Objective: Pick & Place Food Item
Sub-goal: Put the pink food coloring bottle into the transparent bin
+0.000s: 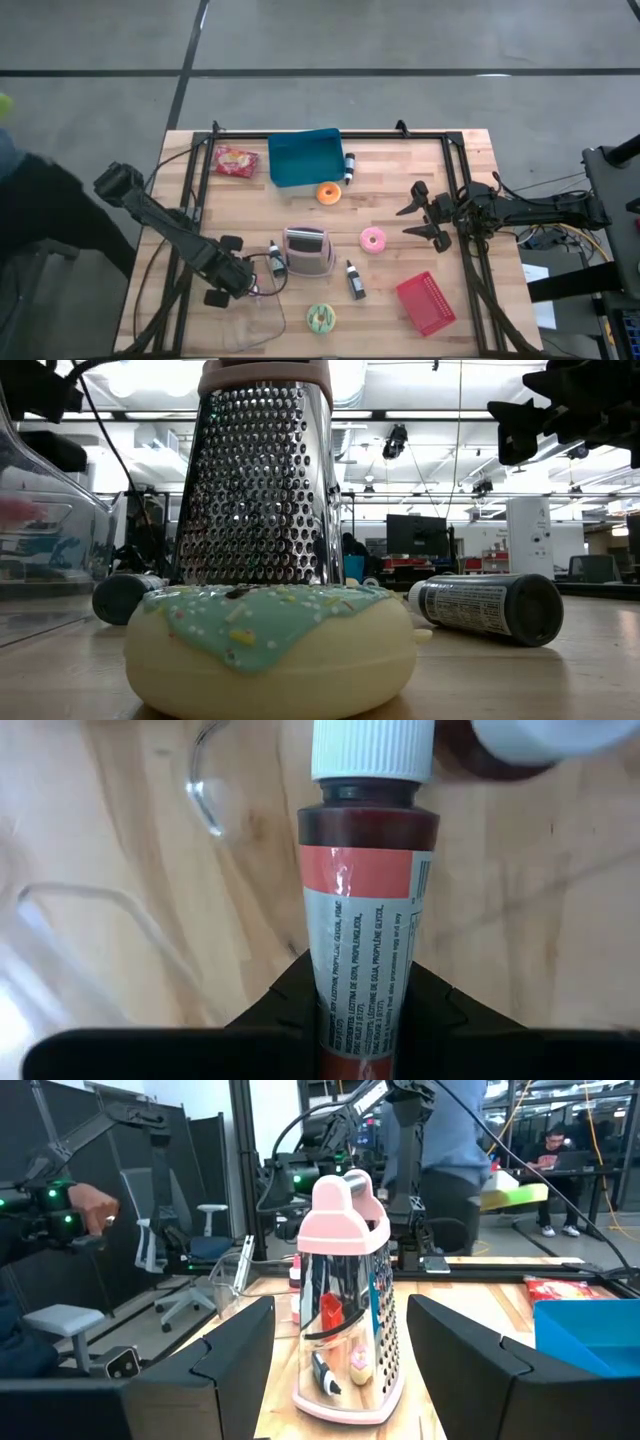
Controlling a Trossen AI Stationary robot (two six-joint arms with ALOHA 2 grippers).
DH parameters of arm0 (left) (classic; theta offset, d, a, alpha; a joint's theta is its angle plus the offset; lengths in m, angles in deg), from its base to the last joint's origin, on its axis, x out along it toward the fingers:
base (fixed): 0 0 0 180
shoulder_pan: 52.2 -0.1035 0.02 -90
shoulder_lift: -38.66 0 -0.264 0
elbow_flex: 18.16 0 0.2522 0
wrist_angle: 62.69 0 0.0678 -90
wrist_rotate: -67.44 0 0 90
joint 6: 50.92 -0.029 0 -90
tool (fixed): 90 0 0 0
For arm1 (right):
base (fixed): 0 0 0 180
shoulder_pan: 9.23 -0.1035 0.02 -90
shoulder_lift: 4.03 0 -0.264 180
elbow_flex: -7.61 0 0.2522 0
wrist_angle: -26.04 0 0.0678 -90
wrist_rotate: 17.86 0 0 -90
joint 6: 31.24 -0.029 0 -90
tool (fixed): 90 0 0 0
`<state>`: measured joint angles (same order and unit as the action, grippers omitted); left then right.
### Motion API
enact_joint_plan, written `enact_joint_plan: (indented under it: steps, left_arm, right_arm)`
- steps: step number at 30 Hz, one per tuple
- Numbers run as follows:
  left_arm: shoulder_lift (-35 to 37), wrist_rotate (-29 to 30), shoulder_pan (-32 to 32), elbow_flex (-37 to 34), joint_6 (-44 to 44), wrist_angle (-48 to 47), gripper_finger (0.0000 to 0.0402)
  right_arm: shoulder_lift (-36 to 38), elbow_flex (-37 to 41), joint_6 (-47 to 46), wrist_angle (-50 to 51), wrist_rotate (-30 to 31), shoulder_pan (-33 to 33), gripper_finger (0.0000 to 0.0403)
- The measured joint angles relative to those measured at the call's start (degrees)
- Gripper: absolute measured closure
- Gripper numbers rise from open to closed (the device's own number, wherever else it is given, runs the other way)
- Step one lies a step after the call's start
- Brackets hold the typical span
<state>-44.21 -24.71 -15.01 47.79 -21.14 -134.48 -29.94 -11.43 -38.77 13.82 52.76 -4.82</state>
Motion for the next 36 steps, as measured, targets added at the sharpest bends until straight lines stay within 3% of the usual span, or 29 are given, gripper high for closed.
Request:
enact_joint_plan:
  steps: [10,36]
  left_arm:
    - [-4.65,-2.00,-0.11,-0.29,-0.52,2.91,0.0322]
    - [-4.55,-1.95,-0.44,-2.94,-0.68,9.49,0.0322]
  right_arm:
    - [0.01,0.00,0.00,0.00,-0.07,0.00,0.0179]
    - [0.00,0.00,0.00,0.00,-0.07,0.00,0.0179]
